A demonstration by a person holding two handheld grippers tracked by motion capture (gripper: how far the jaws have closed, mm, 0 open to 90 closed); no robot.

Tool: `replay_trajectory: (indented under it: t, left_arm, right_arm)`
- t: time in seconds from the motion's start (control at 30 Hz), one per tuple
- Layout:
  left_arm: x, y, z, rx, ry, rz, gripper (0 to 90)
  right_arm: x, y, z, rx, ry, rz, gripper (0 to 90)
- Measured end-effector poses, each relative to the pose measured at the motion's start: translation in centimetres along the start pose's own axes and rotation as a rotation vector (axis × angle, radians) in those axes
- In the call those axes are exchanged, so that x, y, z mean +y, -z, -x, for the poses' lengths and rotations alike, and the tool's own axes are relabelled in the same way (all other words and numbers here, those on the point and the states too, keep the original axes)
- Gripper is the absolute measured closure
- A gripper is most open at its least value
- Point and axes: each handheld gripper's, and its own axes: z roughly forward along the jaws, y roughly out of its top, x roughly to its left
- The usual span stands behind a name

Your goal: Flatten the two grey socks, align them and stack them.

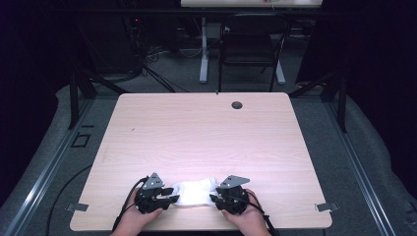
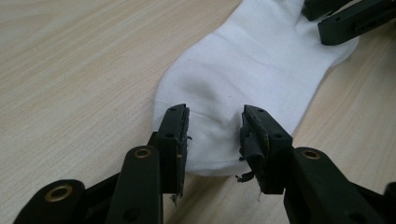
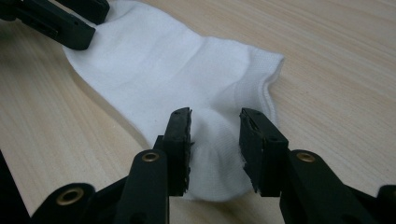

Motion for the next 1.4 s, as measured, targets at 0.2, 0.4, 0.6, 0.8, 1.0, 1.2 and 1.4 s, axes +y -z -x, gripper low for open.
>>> replay_trajectory:
  t: [0.2,0.4,0.6,0.8,1.0,1.2,1.4]
  left_arm:
    - [0.2,-0.2,-0.3,0.002,0.009,0.010,61.2]
    - [0.5,-0.6,-0.8,0.009,0.025,0.023,61.5]
    - [1.0,-1.1,-1.4,0.011,0.034,0.039,62.0]
    - [1.3,-1.5,-1.9,0.008,0.055,0.051,62.0]
    - [1.8,-2.0,-2.3,0.007,0.073,0.057,61.9]
    - [2.2,-2.4,-2.6,0.021,0.087,0.071,61.9]
    - [2.2,-2.5,-2.7,0.022,0.088,0.075,61.8]
  right_arm:
    - [0.1,-0.1,0.2,-0.005,-0.001,0.006,64.2]
    - [0.3,-0.3,0.5,-0.011,-0.004,0.011,64.5]
    - [0.4,-0.5,0.9,-0.017,-0.012,0.024,64.8]
    - [0.6,-0.7,1.5,-0.025,-0.029,0.027,65.0]
    - [1.1,-1.0,2.0,-0.028,-0.035,0.016,65.2]
    - [1.6,-1.3,2.6,-0.035,-0.051,0.017,65.5]
    - [1.5,-1.4,2.8,-0.038,-0.067,0.028,65.5]
